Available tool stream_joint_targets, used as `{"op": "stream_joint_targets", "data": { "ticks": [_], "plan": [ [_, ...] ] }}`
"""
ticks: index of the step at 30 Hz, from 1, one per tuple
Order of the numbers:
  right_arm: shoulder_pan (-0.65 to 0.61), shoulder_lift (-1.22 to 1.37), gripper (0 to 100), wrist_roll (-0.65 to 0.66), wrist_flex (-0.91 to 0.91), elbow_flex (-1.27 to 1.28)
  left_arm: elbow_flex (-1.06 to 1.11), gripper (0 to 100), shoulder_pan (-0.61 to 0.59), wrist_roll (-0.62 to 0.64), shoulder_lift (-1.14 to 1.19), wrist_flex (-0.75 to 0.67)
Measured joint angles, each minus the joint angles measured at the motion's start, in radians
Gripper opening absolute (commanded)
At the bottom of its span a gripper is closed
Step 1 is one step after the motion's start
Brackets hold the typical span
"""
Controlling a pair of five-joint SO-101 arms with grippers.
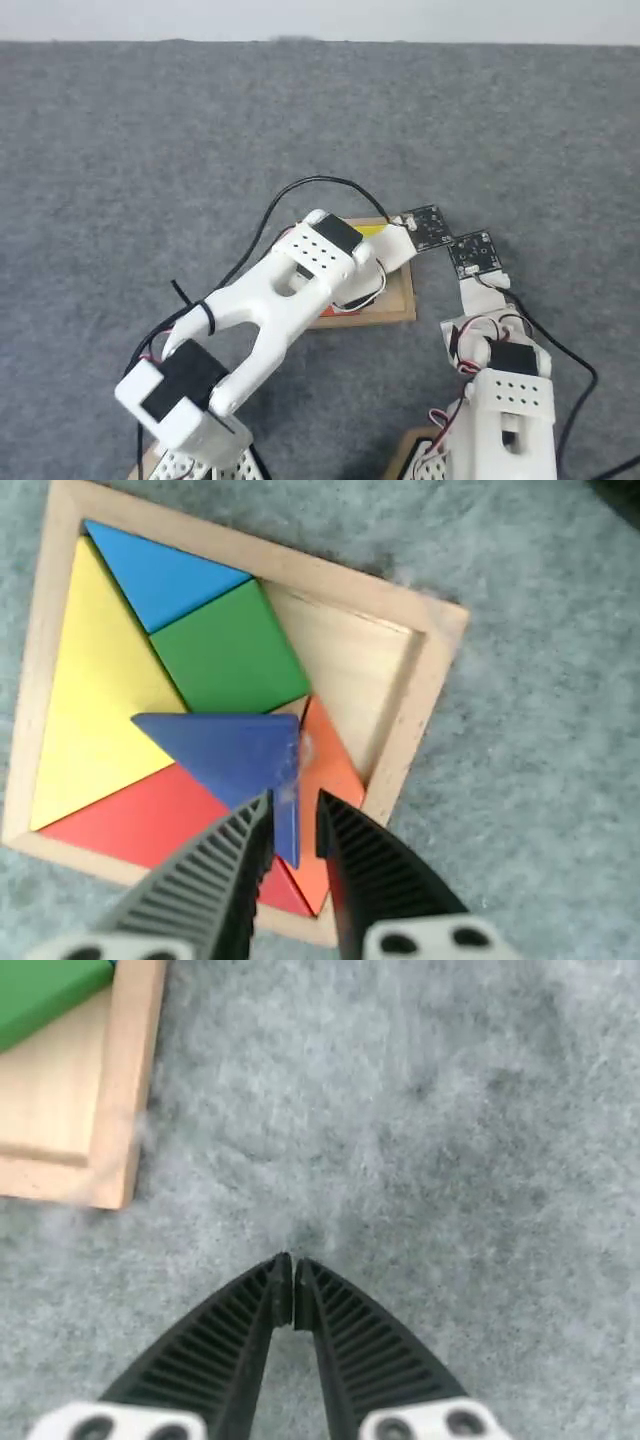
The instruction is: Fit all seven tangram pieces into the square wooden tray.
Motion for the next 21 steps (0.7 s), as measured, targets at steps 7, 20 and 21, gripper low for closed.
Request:
{"op": "stream_joint_targets", "data": {
  "ticks": [7,20,21],
  "plan": [
    [-0.003,-0.003,0.9,-0.002,0.0,0.0,-0.002,8,0.011,-0.011,-0.141,0.06],
    [-0.021,-0.003,0.9,-0.002,0.0,0.0,0.11,11,-0.235,-0.075,-0.132,-0.121],
    [-0.021,-0.003,0.9,-0.002,0.0,0.0,0.112,11,-0.23,-0.074,-0.101,-0.135]
  ]
}}
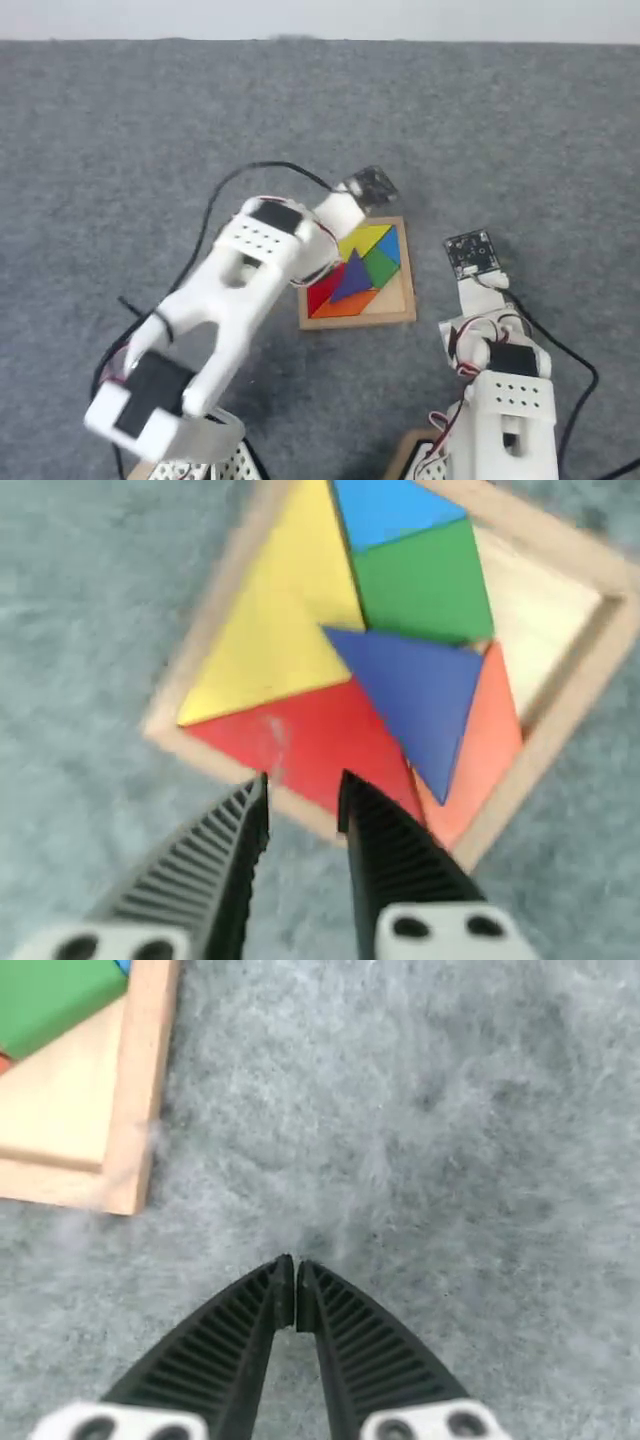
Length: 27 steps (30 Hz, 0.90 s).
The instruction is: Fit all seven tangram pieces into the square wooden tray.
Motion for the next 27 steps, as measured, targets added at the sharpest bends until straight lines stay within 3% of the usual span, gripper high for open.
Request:
{"op": "stream_joint_targets", "data": {
  "ticks": [9,27],
  "plan": [
    [0.0,0.0,0.9,0.002,0.0,0.0,0.0,11,0.114,0.026,0.104,-0.057],
    [0.0,0.0,0.9,0.002,0.0,0.0,0.0,11,0.117,0.046,0.104,-0.167]
  ]
}}
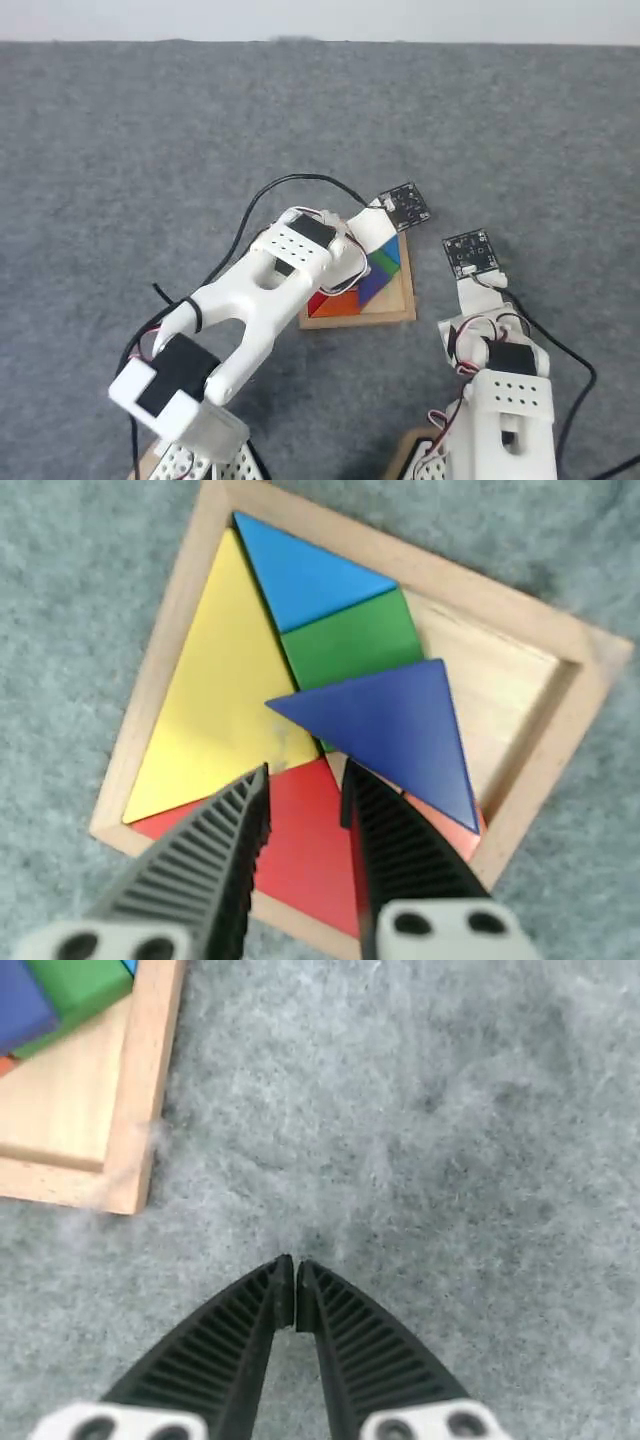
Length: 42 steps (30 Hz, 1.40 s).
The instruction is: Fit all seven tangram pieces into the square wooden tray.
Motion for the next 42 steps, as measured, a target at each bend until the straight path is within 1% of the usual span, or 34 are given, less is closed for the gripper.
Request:
{"op": "stream_joint_targets", "data": {
  "ticks": [7,15,22,28,30,34,38,42],
  "plan": [
    [0.0,0.0,0.9,0.0,0.0,0.0,0.0,11,0.0,0.0,0.003,-0.028],
    [0.0,0.0,0.9,0.0,0.0,0.0,-0.008,11,0.078,0.0,0.055,-0.04],
    [0.0,0.0,0.9,0.0,0.0,0.0,-0.008,11,0.08,0.005,0.052,-0.04],
    [0.0,0.0,0.9,-0.003,0.0,0.0,-0.006,11,0.084,0.003,0.009,0.025],
    [0.002,0.0,0.9,-0.002,0.0,0.0,-0.006,9,0.08,0.023,-0.038,0.06],
    [0.0,0.0,0.9,0.0,0.0,0.0,-0.005,8,0.005,0.069,-0.222,0.169],
    [0.0,0.0,0.9,0.0,0.0,0.0,-0.061,8,-0.137,0.078,-0.502,0.308],
    [0.0,0.0,0.9,0.0,0.0,0.0,-0.063,8,-0.292,0.078,-0.795,0.345]
  ]
}}
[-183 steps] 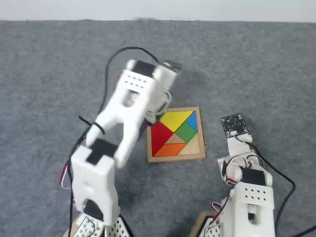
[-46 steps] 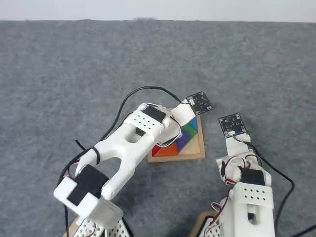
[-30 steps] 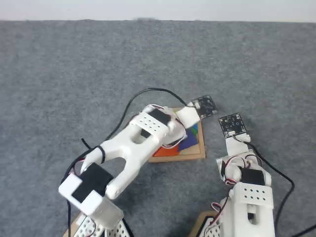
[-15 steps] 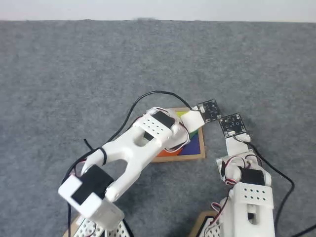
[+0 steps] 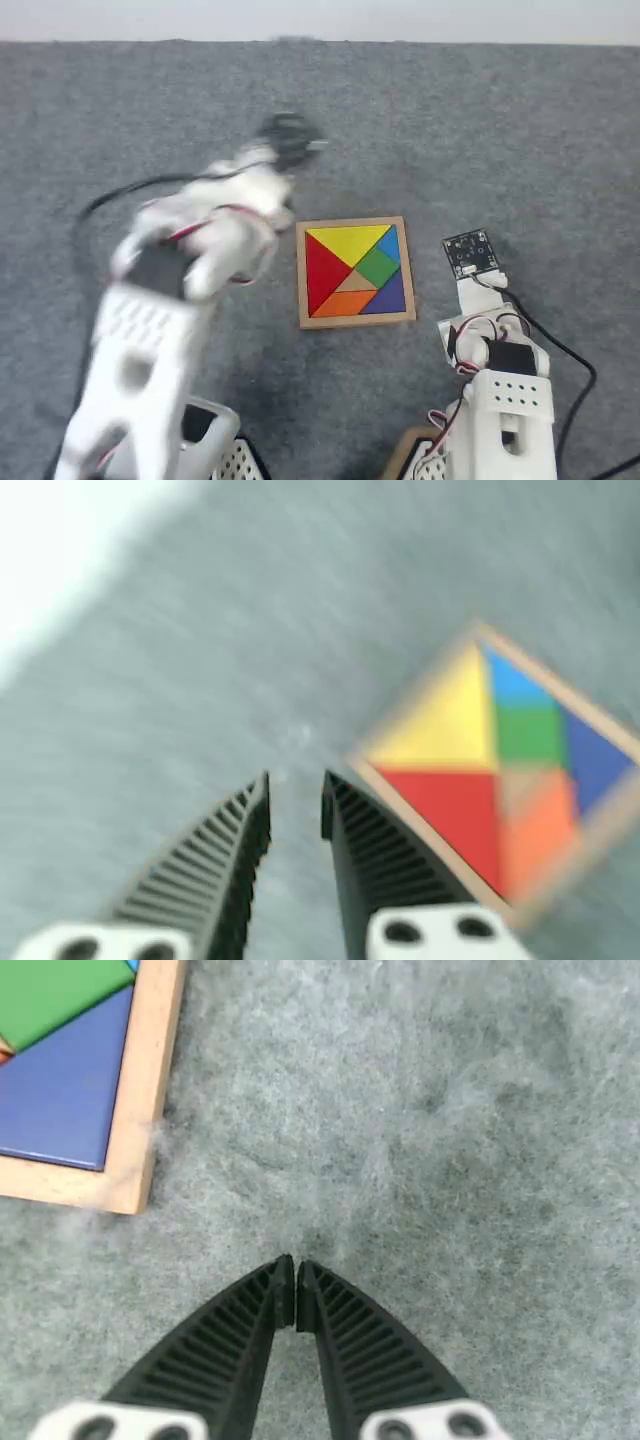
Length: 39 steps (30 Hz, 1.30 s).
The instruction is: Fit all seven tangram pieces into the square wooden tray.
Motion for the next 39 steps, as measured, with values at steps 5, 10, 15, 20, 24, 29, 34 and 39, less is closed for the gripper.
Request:
{"op": "stream_joint_targets", "data": {
  "ticks": [5,10,15,20,24,29,34,39],
  "plan": [
    [0.0,0.0,0.8,0.0,0.0,0.0,0.152,8,-0.127,0.0,-0.262,0.002],
    [0.002,0.0,0.8,0.0,-0.035,0.031,0.4,8,-0.163,0.0,-0.466,0.002],
    [0.002,0.0,0.8,0.0,-0.044,0.034,0.647,8,-0.169,0.0,-0.77,0.0],
    [0.002,0.0,0.8,0.0,-0.044,0.034,0.864,8,-0.224,0.0,-1.073,-0.003],
    [0.002,-0.002,0.8,0.0,-0.044,0.034,0.961,8,-0.267,0.0,-1.074,-0.055],
    [0.002,-0.003,0.8,0.0,-0.044,0.043,1.132,8,-0.292,0.0,-1.083,-0.137],
    [0.002,-0.003,0.8,0.0,-0.044,0.046,1.223,8,-0.296,0.0,-1.085,-0.192],
    [0.026,-0.003,0.8,0.0,-0.044,0.046,1.224,8,-0.298,0.0,-1.085,-0.144]
  ]
}}
